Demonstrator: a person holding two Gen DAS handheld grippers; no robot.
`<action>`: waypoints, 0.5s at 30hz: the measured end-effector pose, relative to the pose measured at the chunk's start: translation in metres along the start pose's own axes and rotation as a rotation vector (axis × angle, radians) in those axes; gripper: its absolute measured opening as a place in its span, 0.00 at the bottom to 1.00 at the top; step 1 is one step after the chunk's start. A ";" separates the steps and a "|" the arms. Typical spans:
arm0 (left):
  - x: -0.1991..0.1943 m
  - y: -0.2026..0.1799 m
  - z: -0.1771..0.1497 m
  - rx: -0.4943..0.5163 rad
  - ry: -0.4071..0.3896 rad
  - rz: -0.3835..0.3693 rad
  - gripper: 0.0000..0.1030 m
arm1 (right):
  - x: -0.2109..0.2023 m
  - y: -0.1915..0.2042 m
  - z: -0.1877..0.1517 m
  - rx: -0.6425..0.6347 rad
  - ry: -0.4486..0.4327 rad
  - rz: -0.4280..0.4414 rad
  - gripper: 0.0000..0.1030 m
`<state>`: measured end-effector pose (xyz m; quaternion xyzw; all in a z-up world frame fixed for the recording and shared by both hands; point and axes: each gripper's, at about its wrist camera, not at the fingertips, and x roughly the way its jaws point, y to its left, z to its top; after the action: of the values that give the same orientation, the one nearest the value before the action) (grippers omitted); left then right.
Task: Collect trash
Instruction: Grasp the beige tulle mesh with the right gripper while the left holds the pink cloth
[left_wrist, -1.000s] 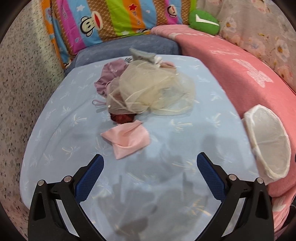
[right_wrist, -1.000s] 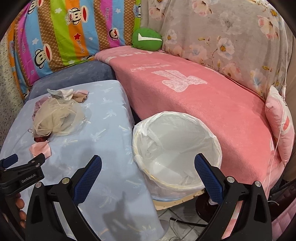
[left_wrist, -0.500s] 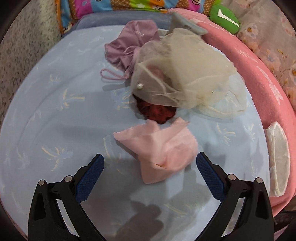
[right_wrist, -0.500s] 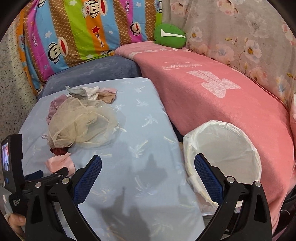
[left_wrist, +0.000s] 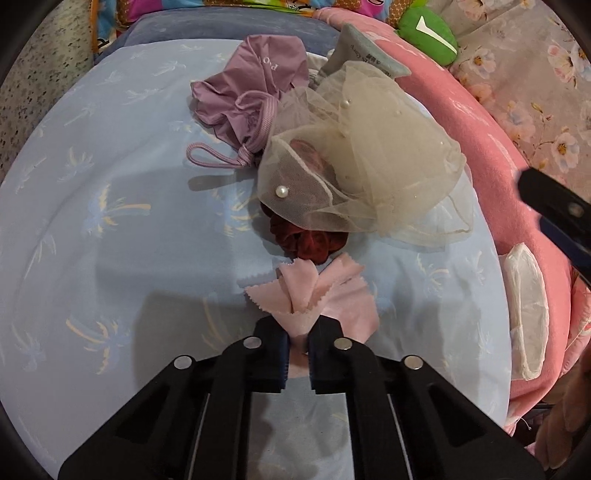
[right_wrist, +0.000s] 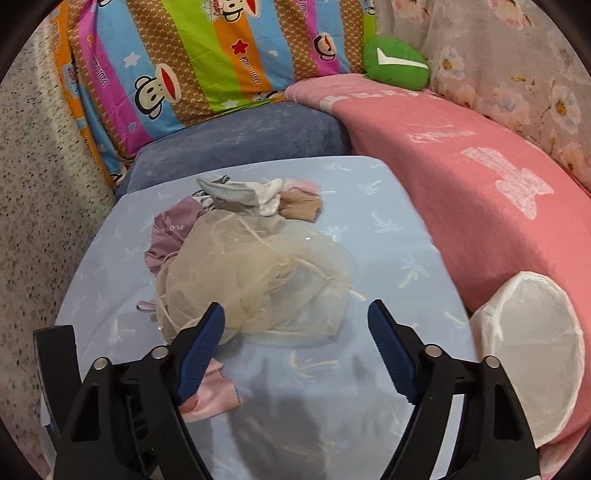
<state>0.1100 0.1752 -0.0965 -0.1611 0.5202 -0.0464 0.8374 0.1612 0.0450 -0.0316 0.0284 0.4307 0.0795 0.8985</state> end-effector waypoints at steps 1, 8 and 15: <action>-0.001 0.001 0.003 0.001 -0.007 -0.003 0.06 | 0.006 0.003 0.001 0.007 0.013 0.017 0.61; -0.019 0.005 0.015 0.010 -0.065 0.033 0.06 | 0.046 0.025 0.001 0.049 0.092 0.117 0.17; -0.037 0.001 0.025 0.042 -0.137 0.072 0.06 | 0.027 0.025 0.001 0.069 0.041 0.118 0.01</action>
<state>0.1153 0.1903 -0.0552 -0.1275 0.4658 -0.0162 0.8755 0.1754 0.0745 -0.0485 0.0833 0.4492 0.1181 0.8817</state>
